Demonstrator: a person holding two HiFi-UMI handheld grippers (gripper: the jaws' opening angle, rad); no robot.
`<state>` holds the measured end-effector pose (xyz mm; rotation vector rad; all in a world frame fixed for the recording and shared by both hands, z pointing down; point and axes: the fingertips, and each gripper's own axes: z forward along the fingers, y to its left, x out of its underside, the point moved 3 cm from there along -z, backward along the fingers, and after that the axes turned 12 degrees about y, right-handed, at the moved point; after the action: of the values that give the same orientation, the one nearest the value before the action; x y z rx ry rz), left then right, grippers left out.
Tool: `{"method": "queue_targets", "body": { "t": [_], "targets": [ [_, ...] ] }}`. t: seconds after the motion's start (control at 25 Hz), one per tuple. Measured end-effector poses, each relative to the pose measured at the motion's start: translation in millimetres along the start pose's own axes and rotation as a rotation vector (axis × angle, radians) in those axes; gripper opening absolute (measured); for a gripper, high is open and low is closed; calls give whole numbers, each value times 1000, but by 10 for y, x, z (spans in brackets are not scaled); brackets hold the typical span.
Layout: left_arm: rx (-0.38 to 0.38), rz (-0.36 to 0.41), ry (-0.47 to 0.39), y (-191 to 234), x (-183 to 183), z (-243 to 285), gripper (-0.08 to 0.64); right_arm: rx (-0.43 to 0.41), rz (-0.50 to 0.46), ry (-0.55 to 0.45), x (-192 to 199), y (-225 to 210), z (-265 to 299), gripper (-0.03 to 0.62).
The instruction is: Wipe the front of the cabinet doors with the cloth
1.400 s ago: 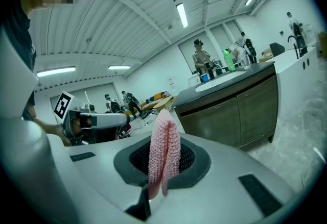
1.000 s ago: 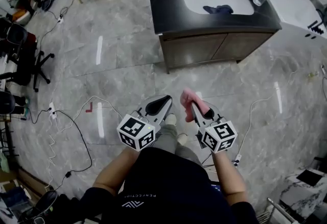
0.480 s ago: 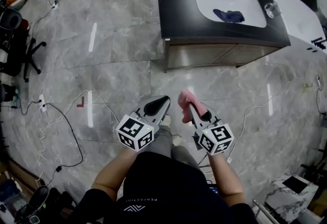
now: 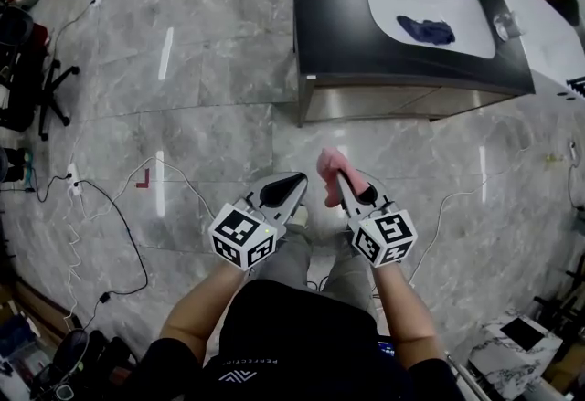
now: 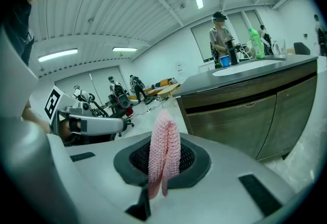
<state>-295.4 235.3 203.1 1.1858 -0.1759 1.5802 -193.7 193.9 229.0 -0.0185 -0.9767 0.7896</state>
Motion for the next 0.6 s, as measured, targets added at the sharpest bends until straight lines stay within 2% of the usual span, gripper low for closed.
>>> {"method": "queue_targets", "body": {
  "t": [0.36, 0.6],
  "targets": [
    [-80, 45, -21, 271, -10, 409, 14, -71, -66, -25, -166, -431, 555, 43],
    [-182, 1, -78, 471, 26, 674, 14, -119, -82, -28, -148, -767, 833, 44]
  ]
}}
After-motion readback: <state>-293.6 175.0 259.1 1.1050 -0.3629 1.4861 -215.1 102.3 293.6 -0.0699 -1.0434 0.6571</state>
